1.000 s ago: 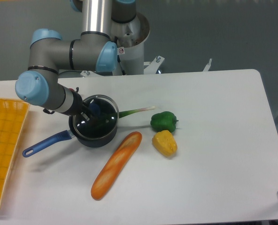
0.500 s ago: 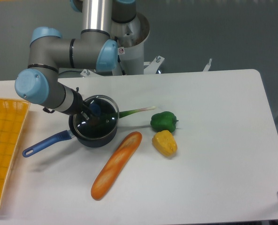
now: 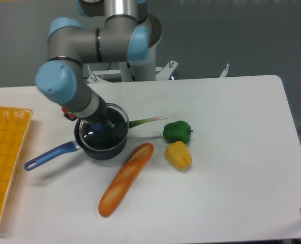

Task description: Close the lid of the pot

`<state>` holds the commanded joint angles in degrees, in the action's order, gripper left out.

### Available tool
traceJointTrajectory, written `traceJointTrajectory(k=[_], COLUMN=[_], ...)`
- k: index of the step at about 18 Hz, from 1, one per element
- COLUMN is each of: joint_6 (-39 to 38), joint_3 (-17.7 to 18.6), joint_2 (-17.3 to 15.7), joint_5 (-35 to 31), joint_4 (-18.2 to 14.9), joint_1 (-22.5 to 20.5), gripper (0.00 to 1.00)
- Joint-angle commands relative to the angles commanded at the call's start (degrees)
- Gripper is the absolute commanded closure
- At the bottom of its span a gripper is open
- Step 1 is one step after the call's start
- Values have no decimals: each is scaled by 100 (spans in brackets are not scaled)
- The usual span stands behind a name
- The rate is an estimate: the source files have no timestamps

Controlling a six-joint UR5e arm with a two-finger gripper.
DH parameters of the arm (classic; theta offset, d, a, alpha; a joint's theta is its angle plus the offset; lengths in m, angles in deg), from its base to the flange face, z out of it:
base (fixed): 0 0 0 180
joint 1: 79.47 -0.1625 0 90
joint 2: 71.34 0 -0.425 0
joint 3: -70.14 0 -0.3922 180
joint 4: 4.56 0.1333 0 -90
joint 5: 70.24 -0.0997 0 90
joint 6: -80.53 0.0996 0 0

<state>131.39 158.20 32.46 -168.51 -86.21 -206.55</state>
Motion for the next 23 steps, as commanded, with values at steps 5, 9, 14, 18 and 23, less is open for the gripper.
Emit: traceJointTrajectory(k=[5, 9, 14, 18, 23], joint_6=[986, 1907, 3111, 4131, 4906], joint_3=[9, 0, 44, 53, 97], joint_2=[-167, -237, -290, -343, -413], joint_5=[202, 563, 625, 704, 704], joint_4=[0, -9, -44, -62, -185], joint_1=[-519, -1151, -1828, -2470, -3094], gripper=[0, 0, 0, 0, 0])
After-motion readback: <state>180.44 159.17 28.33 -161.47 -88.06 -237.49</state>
